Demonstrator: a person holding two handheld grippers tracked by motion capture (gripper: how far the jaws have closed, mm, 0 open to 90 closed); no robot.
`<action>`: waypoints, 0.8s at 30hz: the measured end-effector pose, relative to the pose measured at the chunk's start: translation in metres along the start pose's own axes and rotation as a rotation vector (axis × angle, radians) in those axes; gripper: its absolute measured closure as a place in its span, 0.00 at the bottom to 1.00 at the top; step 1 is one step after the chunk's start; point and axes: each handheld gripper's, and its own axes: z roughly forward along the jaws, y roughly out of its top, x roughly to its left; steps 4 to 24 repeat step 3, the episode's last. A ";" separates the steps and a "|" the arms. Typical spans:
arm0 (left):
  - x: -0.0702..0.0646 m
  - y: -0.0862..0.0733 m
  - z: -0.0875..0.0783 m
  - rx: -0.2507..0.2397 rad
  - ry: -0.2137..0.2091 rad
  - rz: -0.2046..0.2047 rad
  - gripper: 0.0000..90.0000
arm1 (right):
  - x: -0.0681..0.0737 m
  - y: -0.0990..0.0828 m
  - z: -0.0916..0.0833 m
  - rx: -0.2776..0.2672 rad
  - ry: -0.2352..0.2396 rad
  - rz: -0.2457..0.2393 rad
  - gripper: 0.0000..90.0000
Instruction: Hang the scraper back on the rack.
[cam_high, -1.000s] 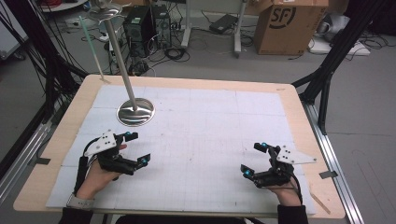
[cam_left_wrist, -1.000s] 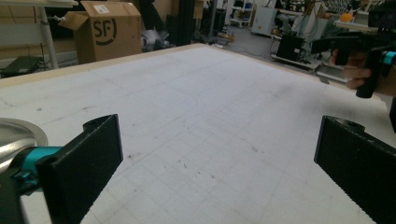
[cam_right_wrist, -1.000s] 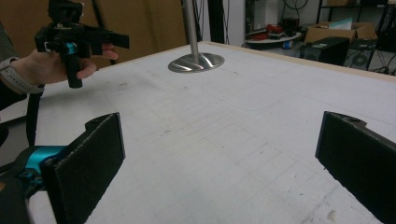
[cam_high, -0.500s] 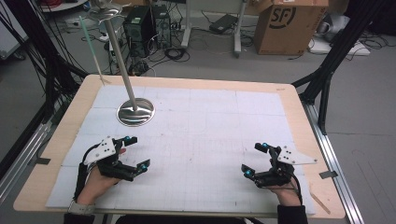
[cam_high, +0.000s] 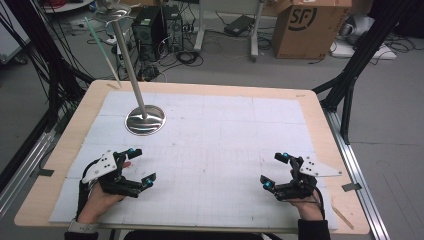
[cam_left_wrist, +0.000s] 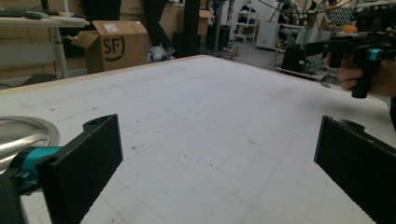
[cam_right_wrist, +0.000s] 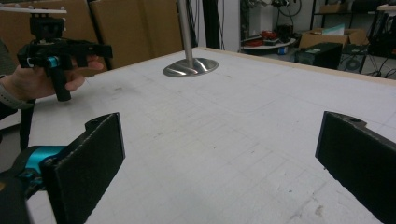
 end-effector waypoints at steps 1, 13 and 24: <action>0.000 0.000 -0.001 -0.003 0.007 -0.002 0.02 | 0.000 0.000 0.000 0.003 -0.001 0.003 0.00; 0.002 -0.001 -0.004 -0.005 0.014 -0.006 0.02 | 0.000 -0.001 0.001 0.006 -0.001 0.004 0.00; 0.002 -0.001 -0.004 -0.005 0.014 -0.006 0.02 | 0.000 -0.001 0.001 0.006 -0.001 0.004 0.00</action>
